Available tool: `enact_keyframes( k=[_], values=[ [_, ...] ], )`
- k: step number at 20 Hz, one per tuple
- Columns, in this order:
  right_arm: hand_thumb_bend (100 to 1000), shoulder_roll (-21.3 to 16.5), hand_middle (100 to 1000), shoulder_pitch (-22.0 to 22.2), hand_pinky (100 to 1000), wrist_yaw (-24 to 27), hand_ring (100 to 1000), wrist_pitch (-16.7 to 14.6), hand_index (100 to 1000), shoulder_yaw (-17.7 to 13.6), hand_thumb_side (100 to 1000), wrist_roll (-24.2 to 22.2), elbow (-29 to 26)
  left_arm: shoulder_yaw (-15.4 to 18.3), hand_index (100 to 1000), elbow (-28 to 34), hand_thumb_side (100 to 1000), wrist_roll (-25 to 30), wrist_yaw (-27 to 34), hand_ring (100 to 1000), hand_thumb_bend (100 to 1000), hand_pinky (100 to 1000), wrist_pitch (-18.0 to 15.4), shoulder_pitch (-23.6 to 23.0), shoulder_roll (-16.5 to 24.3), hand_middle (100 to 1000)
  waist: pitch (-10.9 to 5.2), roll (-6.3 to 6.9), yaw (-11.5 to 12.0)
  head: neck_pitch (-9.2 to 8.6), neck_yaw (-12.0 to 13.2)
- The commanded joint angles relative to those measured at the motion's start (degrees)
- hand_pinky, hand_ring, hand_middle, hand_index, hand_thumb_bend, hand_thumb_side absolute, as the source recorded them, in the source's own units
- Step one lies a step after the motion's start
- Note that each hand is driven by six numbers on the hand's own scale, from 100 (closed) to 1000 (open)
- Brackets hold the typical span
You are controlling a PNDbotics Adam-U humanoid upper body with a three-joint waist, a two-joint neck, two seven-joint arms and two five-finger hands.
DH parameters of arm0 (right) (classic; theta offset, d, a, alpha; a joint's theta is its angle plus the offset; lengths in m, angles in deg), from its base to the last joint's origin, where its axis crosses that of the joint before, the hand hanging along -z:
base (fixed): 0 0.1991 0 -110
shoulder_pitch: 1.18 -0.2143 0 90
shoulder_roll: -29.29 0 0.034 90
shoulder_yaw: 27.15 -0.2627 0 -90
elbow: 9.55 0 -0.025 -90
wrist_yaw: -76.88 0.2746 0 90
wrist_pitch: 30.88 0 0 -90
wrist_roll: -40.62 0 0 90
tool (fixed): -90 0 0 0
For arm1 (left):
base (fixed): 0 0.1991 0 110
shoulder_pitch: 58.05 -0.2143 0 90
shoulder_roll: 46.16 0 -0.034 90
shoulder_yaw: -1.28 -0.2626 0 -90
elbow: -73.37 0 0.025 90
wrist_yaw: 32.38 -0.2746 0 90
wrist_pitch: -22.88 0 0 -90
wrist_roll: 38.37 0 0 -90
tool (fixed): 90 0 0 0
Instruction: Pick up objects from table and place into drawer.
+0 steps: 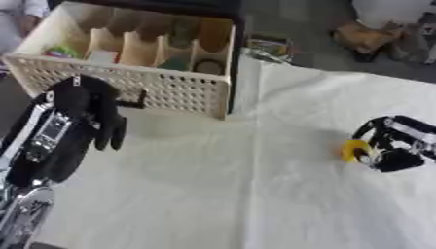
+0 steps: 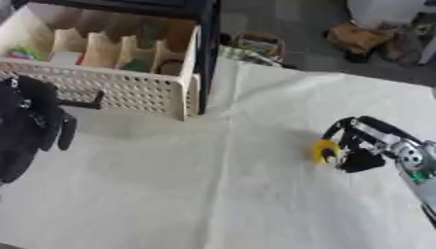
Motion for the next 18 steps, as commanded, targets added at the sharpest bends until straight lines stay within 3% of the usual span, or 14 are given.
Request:
enact_keyframes(
  k=[1,7,11,18],
  values=[
    [268,-2.41,192,-0.21,711,-0.50,670,-0.32,724,-0.71,100,-1.07,-1.01,0.15,654,0.51,570,-0.11,0.20,205,100,252,0.08,0.48,0.41,378,-1.35,0.43,-0.19,-0.14,0.19],
    [367,-2.84,165,-0.06,729,0.95,685,-0.32,789,-2.05,100,0.03,-4.30,0.10,653,0.51,570,0.04,0.30,206,100,252,0.08,0.38,0.45,379,-1.53,0.50,-0.41,-0.14,0.27],
    [386,-3.29,164,0.16,732,1.80,689,0.07,805,-2.43,100,1.29,-5.93,0.09,653,0.51,567,0.14,0.33,206,100,252,0.10,0.34,0.46,379,-1.57,0.51,-0.48,-0.19,0.03],
    [368,-3.45,164,0.41,732,2.13,689,0.40,805,-2.59,100,1.80,-6.82,-0.03,653,0.51,562,0.31,0.05,206,100,252,0.33,0.30,0.31,379,-1.51,0.44,-0.42,-0.64,-3.45]
  ],
)
